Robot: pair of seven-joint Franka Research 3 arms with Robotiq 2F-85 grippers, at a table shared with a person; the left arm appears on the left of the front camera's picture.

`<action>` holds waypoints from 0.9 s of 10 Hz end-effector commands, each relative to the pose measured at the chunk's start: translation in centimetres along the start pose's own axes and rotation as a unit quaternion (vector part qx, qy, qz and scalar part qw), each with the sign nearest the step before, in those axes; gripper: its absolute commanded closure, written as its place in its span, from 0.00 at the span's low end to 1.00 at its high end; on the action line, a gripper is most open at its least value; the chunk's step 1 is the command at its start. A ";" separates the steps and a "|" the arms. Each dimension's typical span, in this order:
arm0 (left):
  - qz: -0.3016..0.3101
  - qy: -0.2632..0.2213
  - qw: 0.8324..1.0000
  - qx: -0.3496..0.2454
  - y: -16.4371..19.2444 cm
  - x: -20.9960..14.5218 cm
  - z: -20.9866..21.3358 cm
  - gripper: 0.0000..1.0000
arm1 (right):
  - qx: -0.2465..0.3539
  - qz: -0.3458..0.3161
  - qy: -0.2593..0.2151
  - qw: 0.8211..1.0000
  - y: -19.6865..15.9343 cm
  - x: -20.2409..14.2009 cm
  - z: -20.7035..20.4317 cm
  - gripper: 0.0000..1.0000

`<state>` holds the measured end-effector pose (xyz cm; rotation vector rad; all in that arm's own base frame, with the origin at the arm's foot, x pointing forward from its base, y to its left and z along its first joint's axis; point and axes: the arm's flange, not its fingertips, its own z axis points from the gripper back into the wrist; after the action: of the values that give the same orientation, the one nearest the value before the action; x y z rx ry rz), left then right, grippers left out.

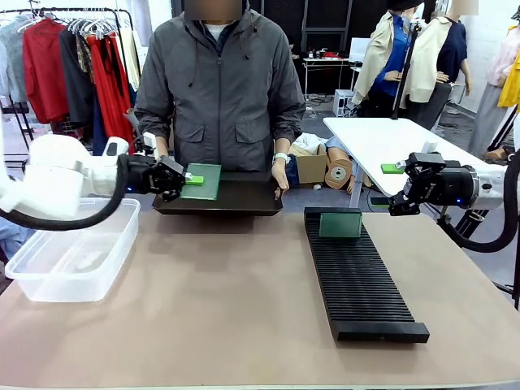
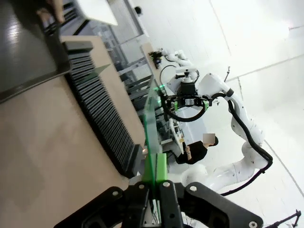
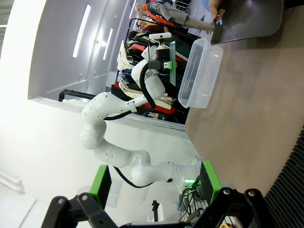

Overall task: Sort PCBs into racks and boxes based on the side picked up.
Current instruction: If the short side of the Blank PCB is picked up, insert it into the PCB Rack ; if the long side is picked up, place it in the Organizing box.

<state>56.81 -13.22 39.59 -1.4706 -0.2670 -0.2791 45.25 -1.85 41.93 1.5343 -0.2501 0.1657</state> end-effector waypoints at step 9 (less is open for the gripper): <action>0.069 0.128 0.936 0.320 -6.9 -0.7 18.8 1.00 | -0.001 0.010 0.000 1.000 0.0 0.1 0.0 0.00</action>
<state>53.93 5.34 46.15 -0.8725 -0.0470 -0.2317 45.24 -1.86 41.92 1.5344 -0.2502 0.1655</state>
